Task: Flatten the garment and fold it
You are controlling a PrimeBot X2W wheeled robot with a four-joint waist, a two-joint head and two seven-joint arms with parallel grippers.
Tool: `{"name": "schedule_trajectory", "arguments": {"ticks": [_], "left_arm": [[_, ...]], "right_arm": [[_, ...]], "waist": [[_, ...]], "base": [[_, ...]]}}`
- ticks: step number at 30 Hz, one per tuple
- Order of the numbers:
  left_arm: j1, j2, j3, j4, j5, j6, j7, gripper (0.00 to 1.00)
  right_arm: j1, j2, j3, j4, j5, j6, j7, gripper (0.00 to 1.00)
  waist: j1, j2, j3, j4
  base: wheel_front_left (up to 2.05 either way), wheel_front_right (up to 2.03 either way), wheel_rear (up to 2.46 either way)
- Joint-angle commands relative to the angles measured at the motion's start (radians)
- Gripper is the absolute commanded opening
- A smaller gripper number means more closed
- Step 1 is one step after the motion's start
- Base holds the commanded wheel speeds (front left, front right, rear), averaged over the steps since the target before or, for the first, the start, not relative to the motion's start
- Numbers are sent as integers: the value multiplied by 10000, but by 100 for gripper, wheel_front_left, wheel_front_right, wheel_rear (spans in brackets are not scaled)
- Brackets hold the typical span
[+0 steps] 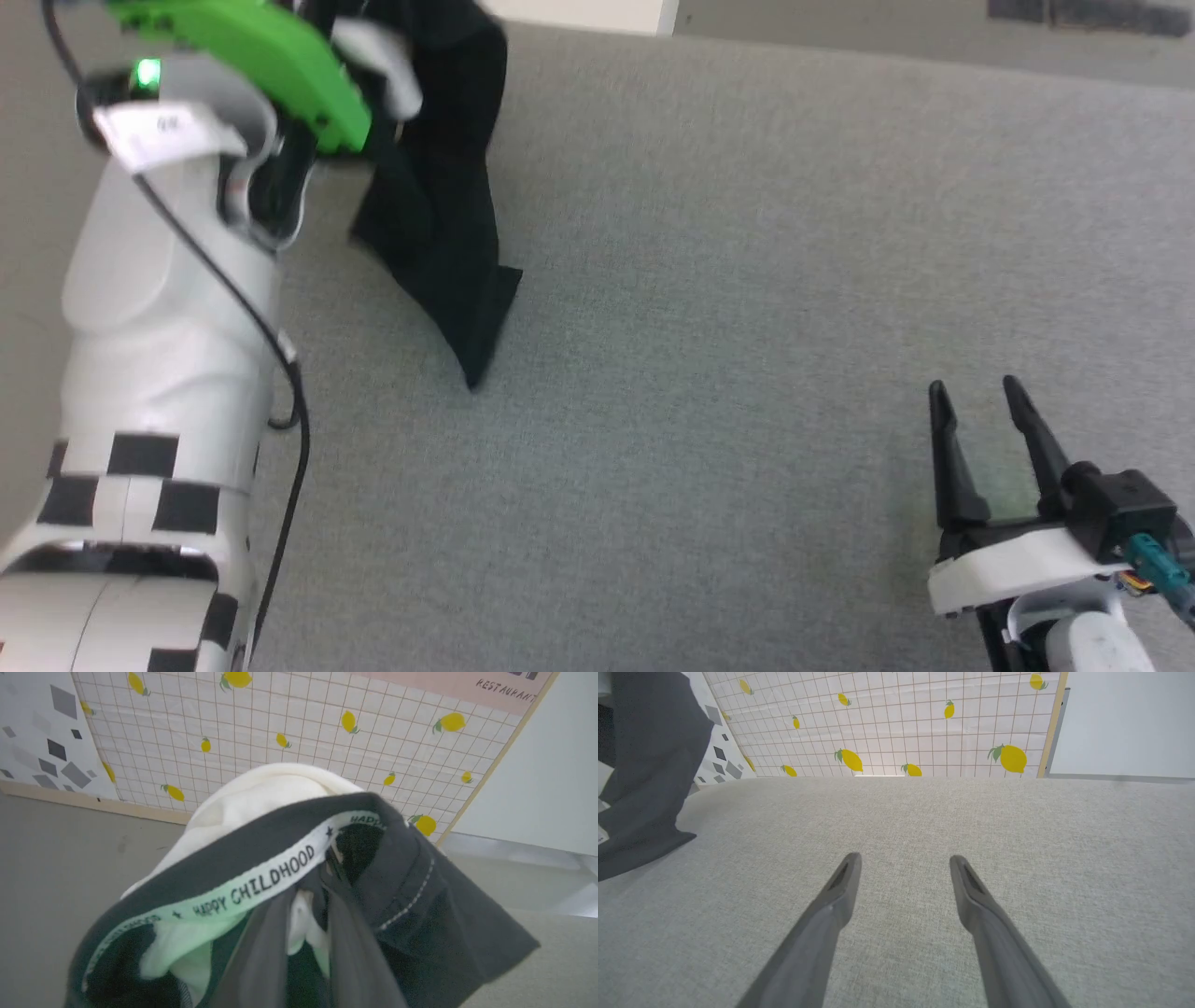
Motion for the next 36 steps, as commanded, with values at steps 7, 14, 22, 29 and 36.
{"name": "schedule_trajectory", "arguments": {"ticks": [7, 14, 22, 29, 36], "left_arm": [[-1409, -408, -1102, -1151, -1091, -74, 377, 0], [-1756, -944, -1790, -1310, -1699, -75, 607, 0], [163, -1437, -3033, -725, -2649, -76, 874, 0], [2595, -1494, -4559, 149, -3323, 166, 1395, 0], [3930, -1496, -5572, 627, -3700, 937, 3083, 100]], "right_arm": [[76, -8, 324, 408, 483, -13, -88, 100], [317, -8, 139, 377, 691, -13, -91, 100], [494, -8, 82, 396, 917, -13, -92, 100], [601, -8, 144, 395, 961, -13, -92, 100], [752, -8, 66, 425, 981, -13, -93, 100]], "waist": [[-1, 0, -1458, -1634], [-1, 0, -1770, -2716], [-1, 0, -1798, -3300], [-1, 0, -1851, -3427], [-1, 0, -2099, -3180]], "base": [[0, 0, 0], [0, 0, 0], [0, 0, 0], [0, 0, 0], [0, 0, 0]]}}
